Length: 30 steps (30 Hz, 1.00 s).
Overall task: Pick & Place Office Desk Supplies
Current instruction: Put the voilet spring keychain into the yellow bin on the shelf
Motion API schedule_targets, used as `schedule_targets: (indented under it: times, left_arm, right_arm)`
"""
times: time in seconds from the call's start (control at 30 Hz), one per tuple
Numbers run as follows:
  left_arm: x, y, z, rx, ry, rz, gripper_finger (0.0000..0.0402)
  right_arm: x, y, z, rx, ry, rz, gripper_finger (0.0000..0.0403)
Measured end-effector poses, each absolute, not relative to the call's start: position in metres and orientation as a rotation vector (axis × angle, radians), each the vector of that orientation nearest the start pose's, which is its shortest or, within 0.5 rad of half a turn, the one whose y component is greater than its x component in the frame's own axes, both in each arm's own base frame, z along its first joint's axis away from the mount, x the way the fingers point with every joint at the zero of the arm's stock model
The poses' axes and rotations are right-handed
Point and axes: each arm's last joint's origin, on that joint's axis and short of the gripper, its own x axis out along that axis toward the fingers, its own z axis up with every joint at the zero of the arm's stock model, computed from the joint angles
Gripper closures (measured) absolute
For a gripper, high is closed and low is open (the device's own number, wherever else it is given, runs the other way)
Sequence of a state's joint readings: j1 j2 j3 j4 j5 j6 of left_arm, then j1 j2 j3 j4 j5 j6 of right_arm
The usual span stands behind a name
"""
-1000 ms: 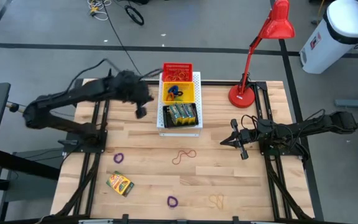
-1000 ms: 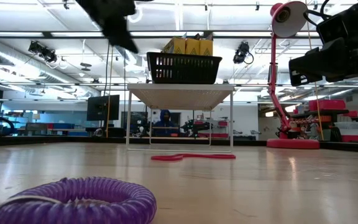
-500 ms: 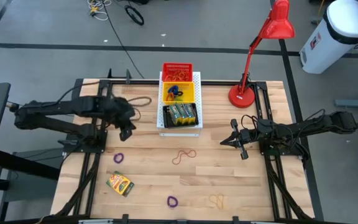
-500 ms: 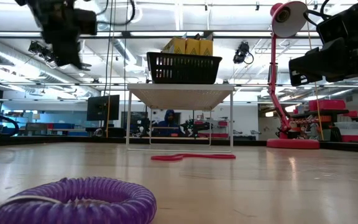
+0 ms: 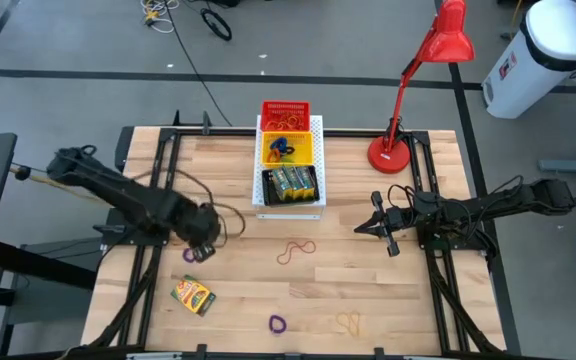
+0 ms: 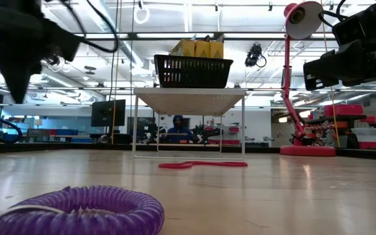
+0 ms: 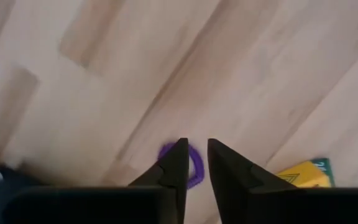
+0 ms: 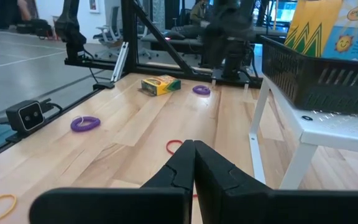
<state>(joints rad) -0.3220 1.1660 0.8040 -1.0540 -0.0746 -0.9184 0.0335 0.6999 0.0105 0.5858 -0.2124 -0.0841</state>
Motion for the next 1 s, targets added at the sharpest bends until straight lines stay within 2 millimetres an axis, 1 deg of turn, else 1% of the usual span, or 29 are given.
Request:
schedule_targets:
  times: [0.23, 0.3, 0.4, 0.5, 0.67, 0.77, 1.0]
  left_arm:
    - [0.171, -0.099, 0.193, -0.453, 1.433, 0.557, 0.0317]
    - [0.169, -0.108, 0.187, -0.450, 1.459, 0.582, 0.0313]
    - [0.169, -0.116, 0.178, -0.441, 1.481, 0.629, 0.0299]
    - [0.171, -0.118, 0.172, -0.426, 1.486, 0.654, 0.0280]
    - [0.177, -0.117, 0.167, -0.420, 1.446, 0.654, 0.0251]
    - [0.175, -0.113, 0.160, -0.436, 1.450, 0.664, 0.0249]
    - [0.165, -0.107, 0.135, -0.496, 1.489, 0.638, 0.0263]
  right_arm:
    - [0.140, 0.011, 0.154, -0.074, 0.095, 0.250, 0.0390]
    - [0.140, 0.011, 0.154, -0.074, 0.096, 0.250, 0.0390]
    - [0.140, 0.011, 0.154, -0.075, 0.095, 0.250, 0.0390]
    - [0.141, 0.011, 0.154, -0.074, 0.096, 0.251, 0.0390]
    - [0.140, 0.011, 0.154, -0.074, 0.096, 0.250, 0.0390]
    - [0.141, 0.011, 0.154, -0.075, 0.097, 0.251, 0.0390]
    - [0.140, 0.011, 0.153, -0.074, 0.099, 0.251, 0.0390]
